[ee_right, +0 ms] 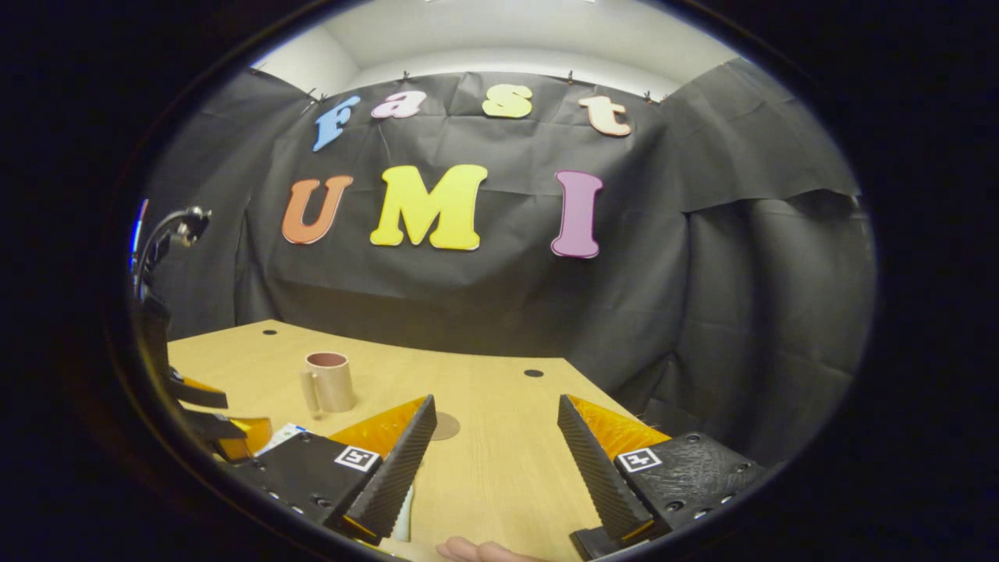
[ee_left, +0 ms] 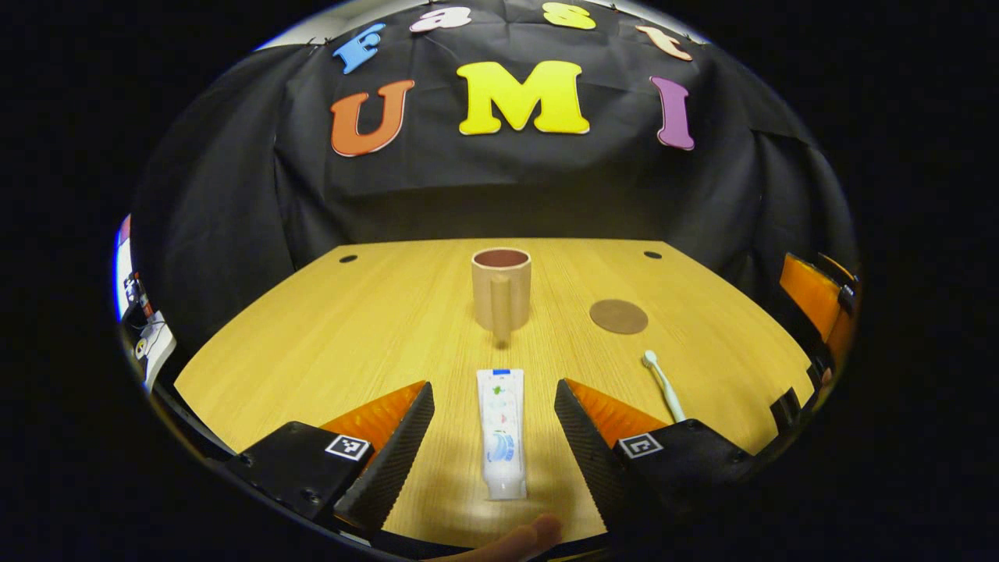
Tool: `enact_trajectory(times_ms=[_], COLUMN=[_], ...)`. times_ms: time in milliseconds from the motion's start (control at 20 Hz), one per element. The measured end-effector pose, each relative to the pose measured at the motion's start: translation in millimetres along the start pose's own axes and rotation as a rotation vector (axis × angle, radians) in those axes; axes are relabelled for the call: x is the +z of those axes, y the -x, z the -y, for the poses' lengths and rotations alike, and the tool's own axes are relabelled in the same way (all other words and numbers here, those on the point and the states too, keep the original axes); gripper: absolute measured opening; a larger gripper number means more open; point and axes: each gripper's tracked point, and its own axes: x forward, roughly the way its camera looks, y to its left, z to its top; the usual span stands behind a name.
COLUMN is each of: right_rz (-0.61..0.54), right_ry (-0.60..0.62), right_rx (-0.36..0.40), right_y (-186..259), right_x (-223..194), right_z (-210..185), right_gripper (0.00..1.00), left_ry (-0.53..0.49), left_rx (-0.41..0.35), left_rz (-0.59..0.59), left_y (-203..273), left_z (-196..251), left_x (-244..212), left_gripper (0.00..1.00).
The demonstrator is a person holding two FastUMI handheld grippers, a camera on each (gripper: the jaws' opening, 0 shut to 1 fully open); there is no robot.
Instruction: Put the toothbrush and toothpaste on the desktop into the cup, then pick up the cup and place it on the coaster on the desktop.
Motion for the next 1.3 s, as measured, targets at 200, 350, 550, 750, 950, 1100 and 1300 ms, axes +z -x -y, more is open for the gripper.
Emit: enact_trajectory(times_ms=[200, 350, 550, 750, 950, 1100, 1300], right_rz=[-0.022, -0.034, -0.054, -0.073, -0.072, -0.073, -0.107], right_ry=[-0.012, -0.016, 0.003, 0.013, 0.025, 0.025, 0.012], right_rx=[-0.005, -0.008, 0.003, 0.017, 0.027, 0.036, 0.047], right_y=[-2.4, -3.7, -8.4, -14.3, -17.1, -18.6, -24.2], right_x=[-8.6, -13.0, -21.8, -25.6, -22.9, -21.9, -28.4], right_z=[1.9, 2.5, -5.7, -14.6, -22.5, -27.2, -34.1], right_gripper=[0.95, 0.95, 0.95, 0.95, 0.95, 0.95, 0.95], left_ry=[-0.024, -0.015, 0.003, 0.021, 0.021, 0.034, 0.043], left_rx=[-0.027, -0.029, -0.002, -0.018, -0.027, -0.026, -0.027], left_rz=[-0.084, -0.134, -0.178, -0.213, -0.219, -0.220, -0.226], left_y=[-5.9, -11.1, -16.3, -16.8, -17.4, -17.6, -18.7], left_z=[6.3, 11.1, 2.6, 5.3, 6.5, 6.4, 5.4], left_x=[-25.6, -38.6, -50.4, -57.9, -59.1, -59.4, -58.1], left_gripper=[0.99, 0.98, 0.95, 0.89, 0.72, 0.71, 0.57])
